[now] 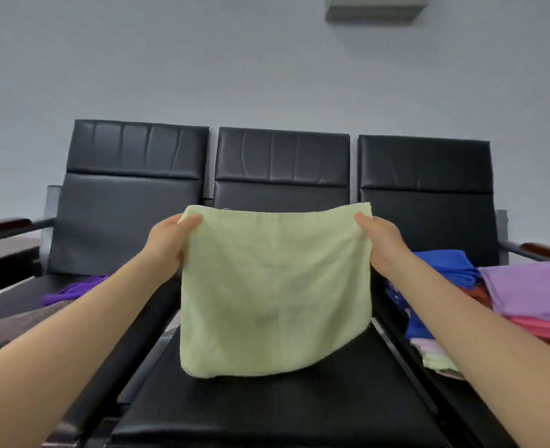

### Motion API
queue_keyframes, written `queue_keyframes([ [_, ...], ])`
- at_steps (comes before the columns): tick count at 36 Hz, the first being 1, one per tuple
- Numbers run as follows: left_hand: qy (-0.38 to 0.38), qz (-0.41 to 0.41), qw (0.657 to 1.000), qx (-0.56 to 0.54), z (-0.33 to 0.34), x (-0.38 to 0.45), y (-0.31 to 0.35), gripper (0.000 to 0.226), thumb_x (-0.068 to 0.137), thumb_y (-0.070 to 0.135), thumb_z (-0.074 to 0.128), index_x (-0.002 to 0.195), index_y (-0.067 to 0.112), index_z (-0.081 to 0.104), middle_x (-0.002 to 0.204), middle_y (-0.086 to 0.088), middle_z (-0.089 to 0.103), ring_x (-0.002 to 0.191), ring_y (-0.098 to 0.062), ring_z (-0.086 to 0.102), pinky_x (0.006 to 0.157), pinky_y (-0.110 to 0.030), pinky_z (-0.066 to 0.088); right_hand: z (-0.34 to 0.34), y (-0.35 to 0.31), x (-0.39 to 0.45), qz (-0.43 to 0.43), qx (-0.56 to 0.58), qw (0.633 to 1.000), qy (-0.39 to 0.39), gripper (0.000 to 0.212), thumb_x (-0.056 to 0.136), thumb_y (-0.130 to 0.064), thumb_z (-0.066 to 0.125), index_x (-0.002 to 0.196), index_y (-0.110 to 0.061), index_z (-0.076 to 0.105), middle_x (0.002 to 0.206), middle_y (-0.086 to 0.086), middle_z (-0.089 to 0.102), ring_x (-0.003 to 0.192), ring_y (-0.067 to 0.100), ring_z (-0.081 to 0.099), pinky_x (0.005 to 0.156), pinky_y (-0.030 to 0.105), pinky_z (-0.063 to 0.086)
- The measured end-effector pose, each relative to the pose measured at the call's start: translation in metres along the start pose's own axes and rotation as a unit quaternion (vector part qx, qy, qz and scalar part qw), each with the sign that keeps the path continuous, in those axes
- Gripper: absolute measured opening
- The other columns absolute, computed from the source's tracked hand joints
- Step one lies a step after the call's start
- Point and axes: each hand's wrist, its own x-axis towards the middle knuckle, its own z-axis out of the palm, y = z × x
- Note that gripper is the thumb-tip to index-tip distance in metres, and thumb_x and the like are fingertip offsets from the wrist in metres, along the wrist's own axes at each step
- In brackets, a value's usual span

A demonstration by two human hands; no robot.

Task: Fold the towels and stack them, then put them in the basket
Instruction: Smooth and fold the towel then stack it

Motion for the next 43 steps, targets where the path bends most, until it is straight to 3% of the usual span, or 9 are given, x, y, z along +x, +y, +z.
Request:
queue_keyframes([
  [8, -0.007, 0.038, 0.999, -0.031, -0.013, -0.018, 0.056, 0.032, 0.092, 0.019, 0.062, 0.121, 0.006, 0.063, 0.108, -0.009, 0.069, 0.088, -0.019, 0.066, 0.071, -0.031, 0.052, -0.006, -0.048, -0.029, -0.042, 0.044, 0.998, -0.020, 0.014, 0.093, -0.018, 0.063, 0.104, -0.009, 0.067, 0.104, 0.007, 0.070, 0.095, 0.022, 0.067, 0.087, 0.037, 0.053],
  [12, 0.003, 0.023, 0.999, -0.045, -0.019, -0.026, 0.071, 0.030, 0.090, 0.023, 0.065, 0.117, 0.009, 0.063, 0.111, -0.007, 0.068, 0.089, -0.017, 0.065, 0.069, -0.030, 0.051, -0.005, -0.058, -0.036, -0.083, 0.006, 0.996, -0.034, 0.007, 0.094, -0.022, 0.061, 0.096, -0.016, 0.064, 0.094, 0.001, 0.068, 0.081, 0.015, 0.064, 0.070, 0.030, 0.051],
  [18, -0.066, -0.035, 0.997, -0.030, -0.022, -0.035, 0.071, 0.015, 0.094, 0.024, 0.059, 0.101, 0.011, 0.061, 0.098, -0.004, 0.068, 0.088, -0.016, 0.065, 0.068, -0.028, 0.049, -0.002, -0.049, -0.024, -0.021, 0.054, 0.997, -0.042, 0.011, 0.093, -0.017, 0.063, 0.097, -0.007, 0.064, 0.092, 0.007, 0.068, 0.077, 0.018, 0.065, 0.065, 0.030, 0.050],
  [22, -0.108, -0.050, 0.991, 0.061, -0.033, -0.018, 0.044, 0.025, 0.096, 0.015, 0.055, 0.118, 0.004, 0.061, 0.115, -0.011, 0.068, 0.096, -0.020, 0.066, 0.075, -0.030, 0.051, -0.005, -0.017, -0.007, 0.015, -0.078, 0.997, 0.005, 0.011, 0.091, -0.015, 0.064, 0.092, -0.004, 0.062, 0.087, 0.007, 0.063, 0.074, 0.020, 0.059, 0.065, 0.029, 0.046],
  [26, -0.092, -0.047, 0.967, 0.234, -0.047, 0.003, 0.000, 0.017, 0.089, 0.011, 0.066, 0.104, 0.005, 0.070, 0.102, -0.017, 0.072, 0.084, -0.025, 0.068, 0.080, -0.036, 0.056, -0.012, 0.029, 0.007, -0.047, -0.331, 0.942, 0.016, 0.013, 0.084, -0.018, 0.063, 0.078, -0.006, 0.059, 0.071, 0.007, 0.053, 0.065, 0.020, 0.048, 0.058, 0.031, 0.032],
  [33, -0.063, 0.003, 0.904, 0.423, -0.036, 0.029, -0.066, 0.014, 0.086, 0.015, 0.063, 0.084, 0.003, 0.070, 0.074, -0.006, 0.063, 0.066, -0.021, 0.054, 0.066, -0.028, 0.046, -0.009, 0.086, 0.025, 0.047, -0.346, 0.937, 0.001, 0.015, 0.089, -0.012, 0.058, 0.077, -0.010, 0.051, 0.066, 0.008, 0.051, 0.051, 0.020, 0.064, 0.042, 0.025, 0.033],
  [37, -0.054, 0.027, 0.859, 0.509, -0.028, 0.052, -0.100, 0.015, 0.084, 0.014, 0.061, 0.087, 0.002, 0.068, 0.082, -0.017, 0.066, 0.070, -0.027, 0.058, 0.071, -0.039, 0.052, -0.002, 0.117, 0.053, 0.101, -0.263, 0.959, -0.023, 0.010, 0.092, -0.008, 0.059, 0.084, -0.011, 0.054, 0.093, 0.013, 0.059, 0.068, 0.024, 0.069, 0.067, 0.034, 0.059],
  [40, -0.043, 0.044, 0.842, 0.536, -0.025, 0.066, -0.121, 0.015, 0.084, 0.014, 0.060, 0.095, 0.009, 0.070, 0.092, -0.009, 0.070, 0.087, -0.027, 0.062, 0.073, -0.033, 0.047, 0.002, 0.138, 0.067, 0.108, -0.255, 0.961, -0.032, 0.005, 0.094, -0.009, 0.059, 0.098, -0.008, 0.057, 0.096, 0.010, 0.060, 0.061, 0.015, 0.066, 0.064, 0.026, 0.058],
  [43, -0.034, 0.033, 0.847, 0.530, -0.024, 0.078, -0.142, 0.015, 0.083, 0.015, 0.060, 0.095, 0.018, 0.069, 0.090, -0.003, 0.069, 0.083, -0.023, 0.062, 0.071, -0.030, 0.046, 0.004, 0.158, 0.076, 0.139, -0.278, 0.950, -0.025, 0.020, 0.093, -0.011, 0.062, 0.109, 0.001, 0.060, 0.098, 0.013, 0.063, 0.078, 0.025, 0.069, 0.083, 0.037, 0.058],
])
